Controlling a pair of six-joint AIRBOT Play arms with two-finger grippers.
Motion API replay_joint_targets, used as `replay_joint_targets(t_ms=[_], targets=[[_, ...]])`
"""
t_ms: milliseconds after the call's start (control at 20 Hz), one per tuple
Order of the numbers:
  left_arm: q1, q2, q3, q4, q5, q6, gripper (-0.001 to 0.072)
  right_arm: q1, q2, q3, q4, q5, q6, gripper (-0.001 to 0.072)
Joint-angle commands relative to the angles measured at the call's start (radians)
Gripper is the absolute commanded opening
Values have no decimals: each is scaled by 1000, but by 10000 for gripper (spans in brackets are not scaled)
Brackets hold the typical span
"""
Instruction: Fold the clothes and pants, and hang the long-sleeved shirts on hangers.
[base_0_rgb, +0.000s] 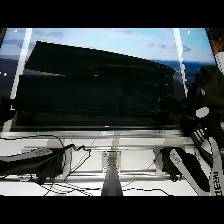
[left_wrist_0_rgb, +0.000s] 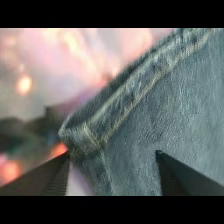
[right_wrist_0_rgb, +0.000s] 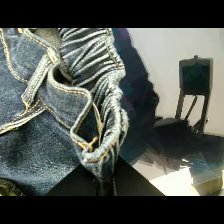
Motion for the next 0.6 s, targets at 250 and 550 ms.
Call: replay_joint_targets(t_ms=[250, 550], targets=[[-27, 19, 77, -43, -40, 149, 31, 0, 5, 105, -57, 150, 1, 33], [-27, 239, 185, 336, -140, 69, 30, 0, 160, 230, -319, 496, 36, 33]])
